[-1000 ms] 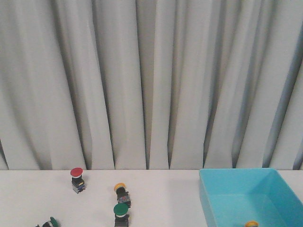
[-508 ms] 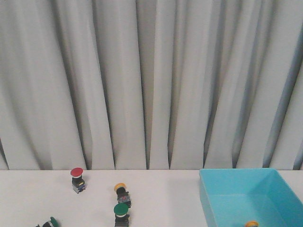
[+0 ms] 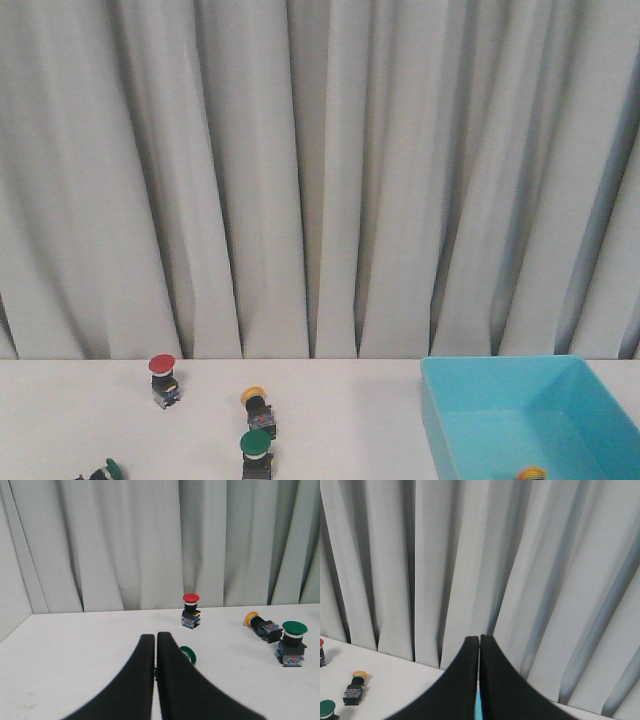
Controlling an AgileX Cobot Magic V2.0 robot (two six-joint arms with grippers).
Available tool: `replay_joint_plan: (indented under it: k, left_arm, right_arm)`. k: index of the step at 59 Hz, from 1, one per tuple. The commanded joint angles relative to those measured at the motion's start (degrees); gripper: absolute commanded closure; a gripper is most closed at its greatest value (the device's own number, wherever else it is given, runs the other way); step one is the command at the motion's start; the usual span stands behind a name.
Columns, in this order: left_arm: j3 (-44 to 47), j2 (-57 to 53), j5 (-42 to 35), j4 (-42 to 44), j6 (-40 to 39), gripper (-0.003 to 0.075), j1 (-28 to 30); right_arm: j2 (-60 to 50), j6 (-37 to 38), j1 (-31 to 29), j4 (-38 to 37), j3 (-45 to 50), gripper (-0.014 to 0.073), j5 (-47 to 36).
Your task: Pick red and yellow buttons and place in box
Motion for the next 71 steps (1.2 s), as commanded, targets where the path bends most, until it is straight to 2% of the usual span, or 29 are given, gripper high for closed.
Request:
replay_joint_plan:
  k: [1, 47, 53, 57, 62, 66, 71]
  left_arm:
    - [0.56, -0.88, -4.21, -0.24, -0.69, 0.0726, -0.26]
    - [0.56, -0.82, -4.2, -0.24, -0.69, 0.0726, -0.26]
    - [0.56, -0.82, -4.2, -0.24, -0.69, 0.0726, -0.26]
    - [0.56, -0.82, -4.2, -0.24, -0.69, 0.0726, -0.26]
    - [0.56, -0.82, -4.2, -0.24, -0.69, 0.0726, -0.26]
    - [0.56, -0.82, -4.2, -0.24, -0.69, 0.0726, -0.26]
    - [0.56, -0.82, -4.2, -0.24, -0.69, 0.0726, -0.26]
  right_arm:
    - [-0.31, -0.48, 0.13, 0.77, -1.52, 0.0602, -3.71]
    - [-0.31, -0.48, 0.13, 0.77, -1.52, 0.0602, -3.83]
    - [-0.51, -0.37, 0.13, -1.95, -1.52, 0.0602, -3.95]
    - [-2.75, 3.42, 0.13, -5.49, -0.39, 0.0602, -4.46]
    - [-7.06, 12.75, 0.13, -11.64, 3.86, 0.0602, -7.12]
    - [-11.25, 20.56, 0.13, -16.74, 9.75, 0.0602, -11.07]
    - [-16.28, 25.54, 0.13, -21.59, 18.61, 0.0602, -16.43]
